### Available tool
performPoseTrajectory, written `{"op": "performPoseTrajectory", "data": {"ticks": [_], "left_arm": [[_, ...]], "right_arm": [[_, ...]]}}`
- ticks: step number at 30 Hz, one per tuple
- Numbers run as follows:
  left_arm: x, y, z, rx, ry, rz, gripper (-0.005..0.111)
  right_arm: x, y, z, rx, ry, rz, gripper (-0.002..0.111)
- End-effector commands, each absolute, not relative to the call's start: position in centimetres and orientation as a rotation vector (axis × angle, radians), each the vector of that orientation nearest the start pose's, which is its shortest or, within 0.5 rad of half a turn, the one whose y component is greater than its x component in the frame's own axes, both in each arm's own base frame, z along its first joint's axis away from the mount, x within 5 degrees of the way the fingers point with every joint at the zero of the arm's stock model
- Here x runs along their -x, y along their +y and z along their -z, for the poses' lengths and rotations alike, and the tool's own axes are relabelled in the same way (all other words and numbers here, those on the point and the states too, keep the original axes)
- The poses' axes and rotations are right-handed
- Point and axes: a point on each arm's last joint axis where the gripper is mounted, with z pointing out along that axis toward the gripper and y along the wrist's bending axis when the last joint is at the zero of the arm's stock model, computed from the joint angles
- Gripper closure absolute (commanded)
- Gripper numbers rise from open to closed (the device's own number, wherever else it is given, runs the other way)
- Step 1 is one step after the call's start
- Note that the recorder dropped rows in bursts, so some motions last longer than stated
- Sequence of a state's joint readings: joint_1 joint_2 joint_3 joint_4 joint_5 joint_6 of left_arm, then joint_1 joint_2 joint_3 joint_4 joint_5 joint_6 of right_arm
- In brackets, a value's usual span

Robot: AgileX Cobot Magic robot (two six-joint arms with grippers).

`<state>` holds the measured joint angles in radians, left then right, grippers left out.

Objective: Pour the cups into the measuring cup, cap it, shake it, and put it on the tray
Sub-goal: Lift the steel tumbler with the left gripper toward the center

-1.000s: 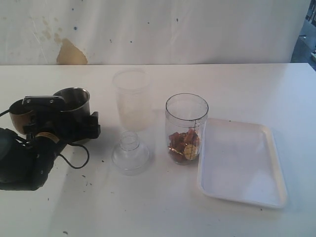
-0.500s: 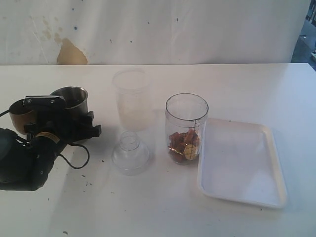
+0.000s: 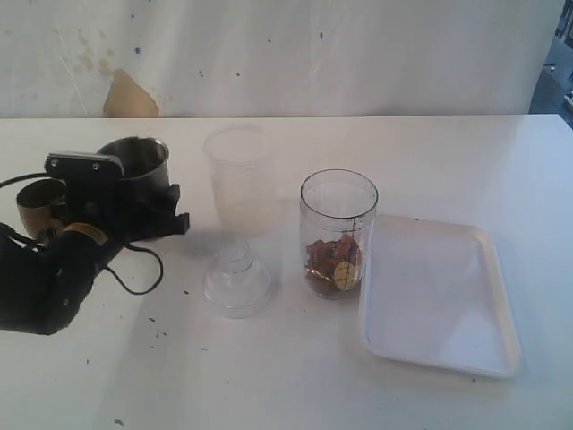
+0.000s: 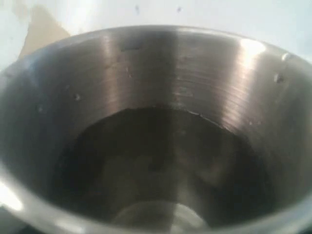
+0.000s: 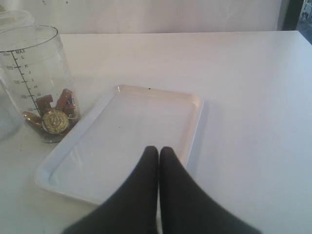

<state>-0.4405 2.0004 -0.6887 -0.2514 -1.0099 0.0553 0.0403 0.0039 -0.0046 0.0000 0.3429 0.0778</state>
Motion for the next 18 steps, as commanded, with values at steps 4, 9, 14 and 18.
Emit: {"op": "performPoseTrajectory", "data": {"ticks": [4,9,14,18], "left_arm": [[-31.5,-13.4,-18.6,-0.216,1.583,0.251,0.106],[-30.8,-13.8,-22.0,-0.289,1.584,0.281,0.106],[-30.8,-15.7,-24.6,-0.502,1.654,0.326,0.107],[-30.3,-18.4,-26.2,-0.604,1.598,0.406,0.107]], "right_arm": [[-5.3,0.2,-18.2,-0.04,1.826,-0.085,0.108],[-5.3,0.2,-18.2,-0.04,1.826,-0.085,0.108],[-5.3,0.2,-18.2,-0.04,1.826,-0.085,0.108],[-5.3,0.2,-18.2,-0.04,1.826,-0.085,0.108]]}}
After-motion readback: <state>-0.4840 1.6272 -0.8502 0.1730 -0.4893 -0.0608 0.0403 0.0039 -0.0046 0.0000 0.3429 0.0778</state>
